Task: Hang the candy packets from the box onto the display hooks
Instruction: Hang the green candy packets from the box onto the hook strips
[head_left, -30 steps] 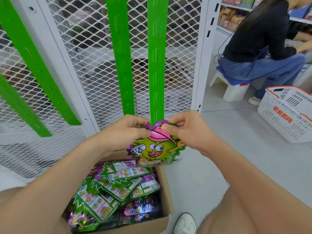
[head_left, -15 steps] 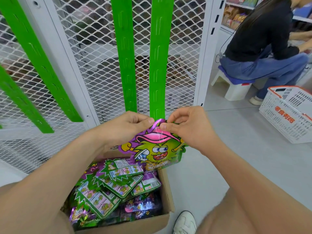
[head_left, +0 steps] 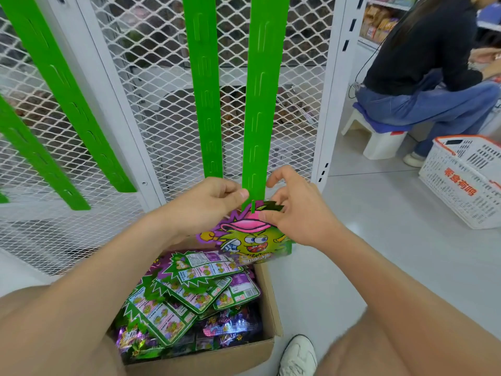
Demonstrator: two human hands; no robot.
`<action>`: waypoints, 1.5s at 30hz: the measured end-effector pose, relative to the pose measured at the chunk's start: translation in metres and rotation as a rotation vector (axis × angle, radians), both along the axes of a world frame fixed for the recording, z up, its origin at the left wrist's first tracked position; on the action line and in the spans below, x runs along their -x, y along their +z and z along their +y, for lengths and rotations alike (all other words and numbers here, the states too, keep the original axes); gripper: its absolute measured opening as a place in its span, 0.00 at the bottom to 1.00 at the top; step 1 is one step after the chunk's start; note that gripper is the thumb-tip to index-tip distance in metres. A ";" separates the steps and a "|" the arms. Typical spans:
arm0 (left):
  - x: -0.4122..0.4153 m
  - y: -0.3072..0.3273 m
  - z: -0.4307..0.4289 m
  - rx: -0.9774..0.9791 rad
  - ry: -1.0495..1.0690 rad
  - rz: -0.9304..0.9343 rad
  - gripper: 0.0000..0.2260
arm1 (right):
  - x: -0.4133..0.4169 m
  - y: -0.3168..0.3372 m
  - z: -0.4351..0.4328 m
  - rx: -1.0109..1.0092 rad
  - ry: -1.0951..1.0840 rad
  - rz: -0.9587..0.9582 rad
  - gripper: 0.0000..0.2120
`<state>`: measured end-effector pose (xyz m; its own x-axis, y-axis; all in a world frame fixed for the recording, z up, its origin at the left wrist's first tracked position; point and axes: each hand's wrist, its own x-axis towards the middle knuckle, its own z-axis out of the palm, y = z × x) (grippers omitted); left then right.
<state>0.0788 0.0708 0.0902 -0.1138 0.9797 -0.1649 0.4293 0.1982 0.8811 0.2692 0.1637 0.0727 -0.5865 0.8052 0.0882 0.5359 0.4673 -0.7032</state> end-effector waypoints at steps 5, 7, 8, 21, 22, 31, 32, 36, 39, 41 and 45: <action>0.008 -0.015 0.007 -0.122 -0.083 0.139 0.07 | 0.008 -0.010 0.020 -0.102 0.012 -0.078 0.11; 0.014 -0.025 0.009 -0.178 -0.014 0.261 0.08 | 0.012 -0.013 0.025 -0.166 0.036 -0.140 0.07; 0.018 -0.032 0.009 -0.206 0.089 0.320 0.12 | 0.014 -0.015 0.025 -0.179 0.037 -0.158 0.06; 0.067 -0.188 -0.060 0.584 -0.203 0.657 0.38 | 0.033 -0.055 -0.027 -0.130 0.247 -0.675 0.06; 0.066 -0.197 -0.066 0.588 -0.232 0.694 0.37 | 0.033 -0.061 -0.027 -0.075 0.366 -0.755 0.07; 0.069 -0.161 -0.055 0.109 -0.126 0.619 0.13 | 0.045 -0.077 -0.007 -0.049 0.566 -0.837 0.09; 0.068 -0.147 -0.053 0.062 -0.121 0.568 0.11 | 0.046 -0.074 -0.006 -0.060 0.562 -0.769 0.11; 0.062 -0.082 -0.050 -0.106 -0.144 0.436 0.02 | 0.046 -0.059 -0.010 0.022 0.568 -0.410 0.22; 0.057 -0.037 -0.062 -0.229 0.030 0.270 0.04 | 0.038 -0.050 -0.009 0.144 0.494 -0.200 0.10; 0.059 -0.017 -0.070 -0.207 0.130 0.091 0.06 | 0.031 -0.038 -0.013 0.286 0.430 -0.071 0.08; 0.067 -0.004 -0.077 -0.106 0.253 -0.062 0.00 | 0.015 -0.013 -0.027 0.420 0.307 0.061 0.06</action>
<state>0.0120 -0.0058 0.0858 -0.3502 0.9335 -0.0770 0.3225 0.1974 0.9258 0.2544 0.1369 0.0598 -0.8049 0.5702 -0.1641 0.3705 0.2671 -0.8896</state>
